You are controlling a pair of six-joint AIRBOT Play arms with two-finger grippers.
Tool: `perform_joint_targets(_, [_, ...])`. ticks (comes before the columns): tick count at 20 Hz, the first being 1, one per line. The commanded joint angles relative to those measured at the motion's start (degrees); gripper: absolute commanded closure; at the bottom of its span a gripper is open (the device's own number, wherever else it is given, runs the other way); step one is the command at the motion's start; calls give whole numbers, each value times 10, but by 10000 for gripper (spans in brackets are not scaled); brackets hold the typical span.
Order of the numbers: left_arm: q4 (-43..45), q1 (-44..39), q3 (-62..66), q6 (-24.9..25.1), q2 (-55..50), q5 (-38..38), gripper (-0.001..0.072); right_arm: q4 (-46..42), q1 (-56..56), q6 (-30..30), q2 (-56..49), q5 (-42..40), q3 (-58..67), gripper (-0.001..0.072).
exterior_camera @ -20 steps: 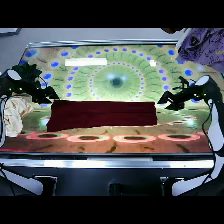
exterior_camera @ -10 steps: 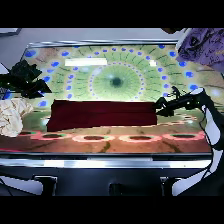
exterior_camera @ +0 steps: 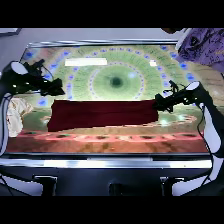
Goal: Fold the clothes and pants, and hang the long-sleeved shirts on hangers.
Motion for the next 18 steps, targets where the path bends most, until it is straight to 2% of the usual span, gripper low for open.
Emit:
perform_joint_targets(1, [-55, -105, -16, -31, -37, 73, 687, -73, 1, 83, 71, 54, 47, 684])
perform_joint_targets(4, [-123, -202, -14, -31, -93, 158, 687, -105, 1, 123, 127, 62, 89, 684])
perform_joint_targets(7, [-229, -274, -13, -29, -137, 242, 687, -153, 1, 163, 152, 120, 138, 684])
perform_joint_targets(9, [-282, -313, -13, -29, -156, 302, 687, -181, 1, 177, 161, 166, 170, 684])
perform_joint_targets(13, [-391, -371, -13, -29, -189, 400, 687, -199, 1, 182, 177, 208, 215, 684])
perform_joint_targets(15, [-429, -394, -12, -29, -203, 429, 687, -202, 1, 184, 183, 224, 231, 684])
perform_joint_targets(18, [-451, -418, 32, -29, -238, 430, 687, -205, 1, 186, 186, 245, 245, 684])
